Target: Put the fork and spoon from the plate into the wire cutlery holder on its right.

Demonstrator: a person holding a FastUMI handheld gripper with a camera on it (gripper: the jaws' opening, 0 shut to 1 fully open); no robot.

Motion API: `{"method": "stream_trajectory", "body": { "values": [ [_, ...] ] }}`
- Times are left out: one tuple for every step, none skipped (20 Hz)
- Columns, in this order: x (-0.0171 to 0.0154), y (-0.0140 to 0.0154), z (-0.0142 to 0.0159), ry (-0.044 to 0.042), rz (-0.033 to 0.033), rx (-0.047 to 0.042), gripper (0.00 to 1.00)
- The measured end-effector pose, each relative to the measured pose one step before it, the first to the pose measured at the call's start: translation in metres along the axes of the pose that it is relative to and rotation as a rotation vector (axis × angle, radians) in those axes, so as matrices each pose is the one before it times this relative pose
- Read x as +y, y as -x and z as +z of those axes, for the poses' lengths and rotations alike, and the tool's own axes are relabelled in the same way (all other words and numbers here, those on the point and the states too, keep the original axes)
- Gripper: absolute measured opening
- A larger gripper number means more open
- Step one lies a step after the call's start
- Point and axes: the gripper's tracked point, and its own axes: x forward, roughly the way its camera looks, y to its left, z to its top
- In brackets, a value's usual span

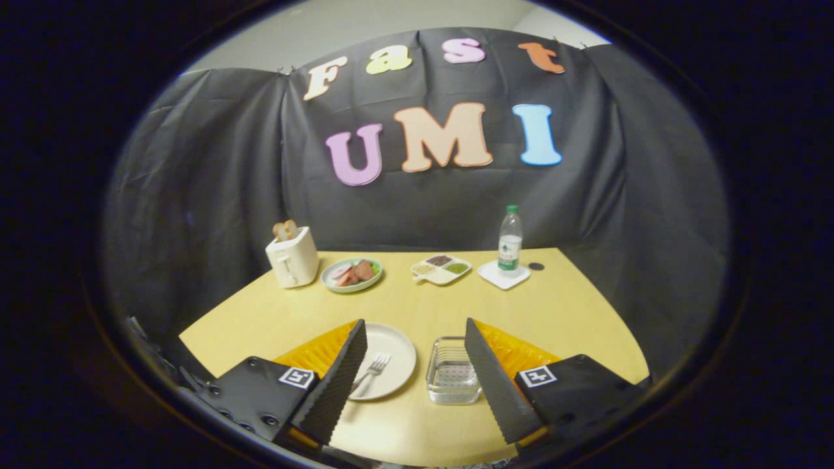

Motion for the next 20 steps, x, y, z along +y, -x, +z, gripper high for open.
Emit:
{"method": "stream_trajectory", "body": {
  "values": [
    [0.00663,-0.00058,-0.00711,0.0175,0.03089,0.02255,0.97],
    [0.00828,-0.00414,-0.0079,0.01692,0.02986,0.02274,0.97],
    [0.00643,-0.00203,-0.00596,0.00793,0.0265,0.01706,0.97],
    [0.00818,-0.00151,-0.00725,0.00388,0.02806,0.02215,0.97],
    [0.00825,-0.00173,-0.00702,-0.00049,0.02087,0.02507,0.97],
    [0.00512,-0.00262,-0.00766,-0.0039,0.0118,0.02372,0.97],
    [0.00438,-0.00407,-0.00486,-0.00611,0.0081,0.0213,0.97],
    [0.00307,-0.00594,-0.00631,-0.01026,0.00035,0.02627,0.97],
    [0.00166,-0.00744,-0.00649,-0.01611,-0.01034,0.02498,0.97],
    [0.00222,-0.00623,-0.00776,-0.02401,-0.01546,0.02926,0.97],
    [0.00162,-0.00552,-0.00794,-0.02795,-0.02218,0.03545,0.97],
    [0.0013,-0.00483,-0.00909,-0.02523,-0.02395,0.02946,0.97],
    [0.0003,-0.00527,-0.00824,-0.0188,-0.03027,0.0268,0.97],
    [-0.00054,-0.00629,-0.00829,-0.01513,-0.03268,0.03165,0.97],
    [0.0003,-0.00437,-0.00894,-0.01614,-0.02797,0.03829,0.97],
    [0.00109,-0.00251,-0.00897,-0.0175,-0.0253,0.02783,0.97],
    [0.0005,-0.00232,-0.00547,-0.01484,-0.02357,0.02396,0.97],
    [-0.00008,-0.00197,-0.00756,-0.00898,-0.02717,0.02615,0.97],
    [-0.00151,-0.00147,-0.00741,-0.00173,-0.03017,0.02907,0.97],
    [-0.00207,-0.00323,-0.00669,0.00288,-0.03145,0.02558,0.97]
  ]
}}
